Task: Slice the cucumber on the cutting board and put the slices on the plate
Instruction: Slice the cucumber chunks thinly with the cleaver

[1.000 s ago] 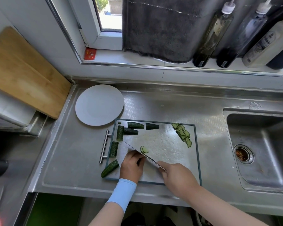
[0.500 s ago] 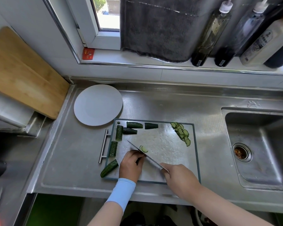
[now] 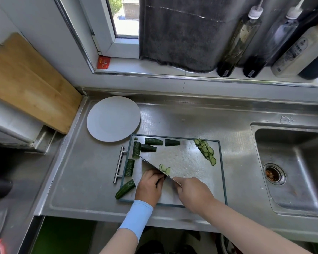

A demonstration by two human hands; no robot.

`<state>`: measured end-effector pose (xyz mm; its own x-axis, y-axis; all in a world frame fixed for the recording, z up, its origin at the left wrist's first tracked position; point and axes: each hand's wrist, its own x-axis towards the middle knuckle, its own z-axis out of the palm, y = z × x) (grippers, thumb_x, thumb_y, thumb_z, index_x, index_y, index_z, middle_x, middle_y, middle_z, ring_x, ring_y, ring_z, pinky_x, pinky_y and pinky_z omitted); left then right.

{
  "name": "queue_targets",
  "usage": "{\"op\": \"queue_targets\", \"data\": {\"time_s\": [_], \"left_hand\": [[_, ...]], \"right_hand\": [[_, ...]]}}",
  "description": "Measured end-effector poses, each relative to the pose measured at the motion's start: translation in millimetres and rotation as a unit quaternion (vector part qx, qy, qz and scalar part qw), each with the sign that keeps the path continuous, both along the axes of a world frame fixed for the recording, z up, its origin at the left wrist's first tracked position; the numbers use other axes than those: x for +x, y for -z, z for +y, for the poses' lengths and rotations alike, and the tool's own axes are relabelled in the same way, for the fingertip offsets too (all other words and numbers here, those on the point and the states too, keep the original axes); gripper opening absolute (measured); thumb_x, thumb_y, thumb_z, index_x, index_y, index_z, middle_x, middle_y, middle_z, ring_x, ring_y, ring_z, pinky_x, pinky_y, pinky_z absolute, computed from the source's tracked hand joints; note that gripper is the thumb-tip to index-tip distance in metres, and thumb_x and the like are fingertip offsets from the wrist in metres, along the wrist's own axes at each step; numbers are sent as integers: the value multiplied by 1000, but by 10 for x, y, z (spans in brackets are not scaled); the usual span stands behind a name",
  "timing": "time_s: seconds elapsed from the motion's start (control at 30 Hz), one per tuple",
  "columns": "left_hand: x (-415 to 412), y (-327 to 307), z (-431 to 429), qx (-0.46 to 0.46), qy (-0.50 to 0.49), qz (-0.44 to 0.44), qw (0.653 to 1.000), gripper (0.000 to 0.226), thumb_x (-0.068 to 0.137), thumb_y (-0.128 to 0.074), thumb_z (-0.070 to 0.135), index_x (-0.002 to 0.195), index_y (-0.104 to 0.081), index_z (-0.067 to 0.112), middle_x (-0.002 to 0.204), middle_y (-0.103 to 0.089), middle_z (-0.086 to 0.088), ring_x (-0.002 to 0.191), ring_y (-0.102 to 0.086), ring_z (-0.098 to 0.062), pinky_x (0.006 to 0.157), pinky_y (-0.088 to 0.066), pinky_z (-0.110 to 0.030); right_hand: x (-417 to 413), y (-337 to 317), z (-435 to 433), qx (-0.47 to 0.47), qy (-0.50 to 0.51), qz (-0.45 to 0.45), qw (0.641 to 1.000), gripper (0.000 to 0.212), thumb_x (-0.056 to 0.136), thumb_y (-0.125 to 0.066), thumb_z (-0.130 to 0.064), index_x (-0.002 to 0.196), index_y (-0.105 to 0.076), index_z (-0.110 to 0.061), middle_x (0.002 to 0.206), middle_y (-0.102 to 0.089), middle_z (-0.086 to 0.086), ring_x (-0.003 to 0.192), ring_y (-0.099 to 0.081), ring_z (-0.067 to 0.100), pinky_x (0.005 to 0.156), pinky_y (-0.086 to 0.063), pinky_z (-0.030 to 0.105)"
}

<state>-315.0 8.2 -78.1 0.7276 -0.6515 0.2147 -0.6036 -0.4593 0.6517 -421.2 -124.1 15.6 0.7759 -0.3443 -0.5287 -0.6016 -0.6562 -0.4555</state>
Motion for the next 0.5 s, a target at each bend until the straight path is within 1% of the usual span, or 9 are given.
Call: {"op": "queue_targets", "data": {"time_s": [0.07, 0.17, 0.27, 0.37, 0.43, 0.5], "left_hand": [[-2, -2, -1, 0, -9, 5, 1000, 20, 70, -81, -2, 84, -74, 10, 87, -66, -3, 89, -54, -13, 82, -38, -9], [-11, 14, 0, 0, -20, 16, 1000, 19, 70, -82, 0, 84, -74, 11, 87, -67, -2, 87, -56, -13, 79, -42, -13], [-2, 17, 2, 0, -24, 13, 1000, 18, 69, -83, 1, 83, -75, 10, 86, -68, -3, 85, -57, -13, 79, -44, -17], [2, 17, -1, 4, -23, 12, 1000, 18, 68, -83, 0, 81, -75, 10, 86, -67, -4, 85, -55, -13, 80, -43, -16], [6, 19, 4, 6, -23, 17, 1000, 18, 68, -83, 1, 81, -74, 11, 86, -66, -4, 84, -56, -13, 80, -42, -15], [5, 21, 8, 8, -20, 21, 1000, 17, 69, -82, 1, 80, -74, 11, 85, -65, -2, 82, -56, -14, 79, -42, -14]], "right_hand": [[-7, 0, -1, 3, 2, -4, 1000, 28, 100, -39, -25, 110, -64, -30, 86, -68, -1, 78, -59, 24, 69, -51, 34], [-62, -4, 11, -3, -1, -18, 1000, 26, 99, -39, -24, 107, -62, -33, 75, -60, -6, 71, -54, 21, 59, -40, 31], [-172, -26, 9, -20, -7, -31, 999, 25, 100, -39, -25, 109, -61, -33, 72, -57, -6, 65, -49, 18, 53, -34, 27], [-287, -60, -17, -29, -10, -34, 999, 24, 103, -38, -27, 111, -59, -36, 71, -54, -8, 61, -45, 15, 50, -31, 19], [-354, -93, -28, -36, -13, -32, 999, 23, 103, -38, -28, 110, -57, -38, 72, -54, -7, 61, -45, 15, 49, -29, 19], [-404, -136, -32, -39, -14, -27, 999, 23, 103, -37, -26, 107, -55, -39, 70, -52, -7, 58, -43, 13, 47, -26, 20]]}}
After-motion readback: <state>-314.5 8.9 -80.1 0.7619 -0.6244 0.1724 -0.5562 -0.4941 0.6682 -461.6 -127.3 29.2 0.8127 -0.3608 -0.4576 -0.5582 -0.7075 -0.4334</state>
